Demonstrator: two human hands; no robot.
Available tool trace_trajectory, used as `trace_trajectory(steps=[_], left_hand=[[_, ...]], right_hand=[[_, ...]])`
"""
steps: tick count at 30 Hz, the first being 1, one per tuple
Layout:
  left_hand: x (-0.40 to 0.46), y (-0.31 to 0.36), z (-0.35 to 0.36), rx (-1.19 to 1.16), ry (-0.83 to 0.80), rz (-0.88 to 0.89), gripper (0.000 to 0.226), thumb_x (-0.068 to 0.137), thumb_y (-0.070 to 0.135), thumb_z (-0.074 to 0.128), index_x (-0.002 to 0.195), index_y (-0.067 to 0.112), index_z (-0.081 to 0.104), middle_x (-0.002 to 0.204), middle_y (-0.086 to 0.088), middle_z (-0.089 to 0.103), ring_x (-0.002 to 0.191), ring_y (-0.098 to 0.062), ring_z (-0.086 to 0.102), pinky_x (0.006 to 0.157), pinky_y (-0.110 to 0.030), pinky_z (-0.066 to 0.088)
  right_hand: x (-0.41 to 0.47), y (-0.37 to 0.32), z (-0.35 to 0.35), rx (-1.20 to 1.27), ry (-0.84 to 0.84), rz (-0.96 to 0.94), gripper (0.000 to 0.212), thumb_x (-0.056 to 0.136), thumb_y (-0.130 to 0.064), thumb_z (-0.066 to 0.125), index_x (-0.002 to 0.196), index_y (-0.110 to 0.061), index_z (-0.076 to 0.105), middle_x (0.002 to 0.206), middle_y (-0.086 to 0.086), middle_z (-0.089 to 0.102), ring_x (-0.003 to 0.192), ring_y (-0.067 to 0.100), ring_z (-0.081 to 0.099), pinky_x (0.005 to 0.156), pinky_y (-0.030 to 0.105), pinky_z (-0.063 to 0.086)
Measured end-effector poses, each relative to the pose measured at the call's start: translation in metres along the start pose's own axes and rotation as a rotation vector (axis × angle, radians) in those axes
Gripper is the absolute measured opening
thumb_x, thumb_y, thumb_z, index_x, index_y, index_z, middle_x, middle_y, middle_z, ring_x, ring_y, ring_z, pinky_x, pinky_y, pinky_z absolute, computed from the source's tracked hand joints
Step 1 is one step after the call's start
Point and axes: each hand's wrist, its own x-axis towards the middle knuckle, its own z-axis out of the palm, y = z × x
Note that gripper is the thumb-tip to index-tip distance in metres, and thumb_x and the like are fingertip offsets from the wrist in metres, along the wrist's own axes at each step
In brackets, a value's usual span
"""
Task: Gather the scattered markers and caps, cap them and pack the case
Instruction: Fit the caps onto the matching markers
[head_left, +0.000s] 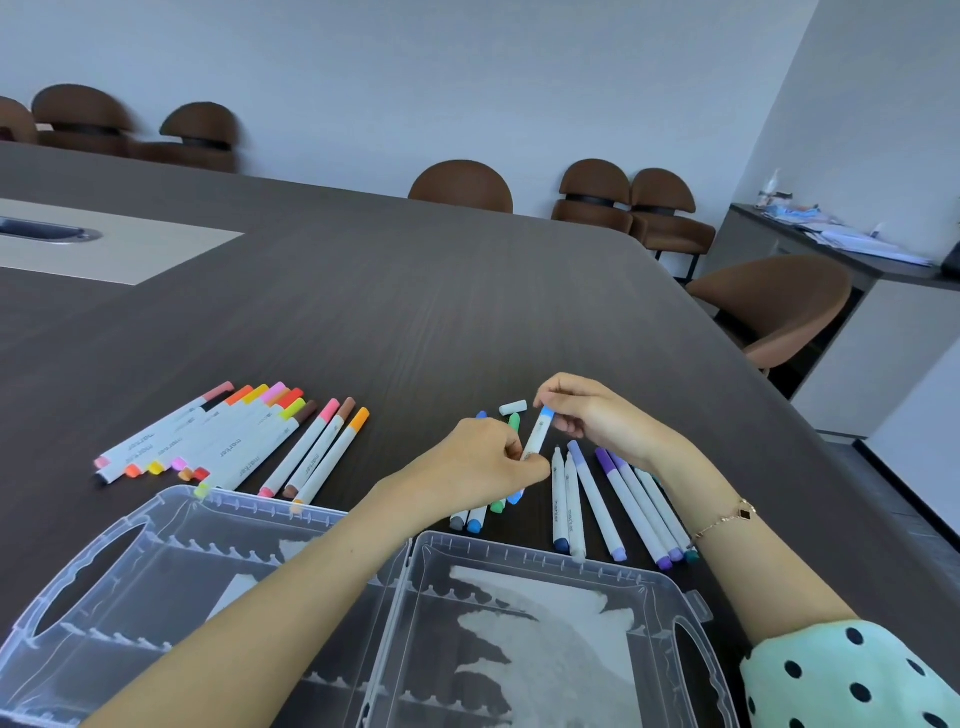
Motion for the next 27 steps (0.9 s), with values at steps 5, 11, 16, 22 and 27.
trace_trajectory(steps=[5,11,16,22,27], left_hand=[[-0.002,0.003,-0.001,-0.054,0.07,0.013,0.041,0.092,0.03,0.053,0.054,0.018,0.045,0.051,0.005,0.039,0.038,-0.008,0.036,0.039,-0.008,0.028],[-0.002,0.004,0.002,-0.077,0.091,0.022,0.044,0.094,0.028,0.049,0.053,0.018,0.036,0.052,0.003,0.035,0.039,-0.009,0.033,0.035,-0.007,0.027],[0.001,-0.005,0.006,0.217,0.106,-0.009,0.041,0.089,0.037,0.051,0.053,0.017,0.046,0.052,0.001,0.045,0.045,-0.01,0.04,0.047,-0.019,0.033],[-0.001,-0.006,0.013,0.447,0.119,-0.019,0.043,0.088,0.049,0.049,0.058,0.019,0.045,0.055,0.004,0.044,0.059,-0.01,0.05,0.061,-0.025,0.049],[-0.002,-0.002,0.007,0.414,0.159,0.029,0.041,0.088,0.048,0.05,0.076,0.012,0.062,0.07,-0.001,0.062,0.066,-0.013,0.059,0.062,-0.024,0.049]], right_hand=[[0.001,-0.009,0.008,0.014,-0.006,-0.027,0.027,0.101,-0.014,0.038,0.084,-0.012,0.06,0.058,-0.001,0.039,0.054,0.009,0.029,0.055,0.022,0.027],[0.001,-0.013,0.011,-0.031,0.042,-0.042,0.028,0.101,-0.011,0.037,0.085,-0.009,0.059,0.062,-0.006,0.045,0.054,0.005,0.042,0.055,0.013,0.032],[0.007,-0.003,0.012,-0.23,0.143,-0.053,0.03,0.102,-0.027,0.035,0.106,-0.023,0.065,0.091,-0.012,0.059,0.083,0.002,0.054,0.076,0.012,0.041],[0.005,0.023,-0.02,-0.542,0.397,0.018,0.031,0.09,-0.003,0.044,0.103,-0.016,0.07,0.105,-0.001,0.062,0.1,0.016,0.058,0.087,0.021,0.042],[-0.011,0.018,-0.061,-0.665,0.364,0.228,0.035,0.086,0.008,0.046,0.105,-0.013,0.067,0.115,0.009,0.058,0.108,0.025,0.057,0.091,0.029,0.047]])
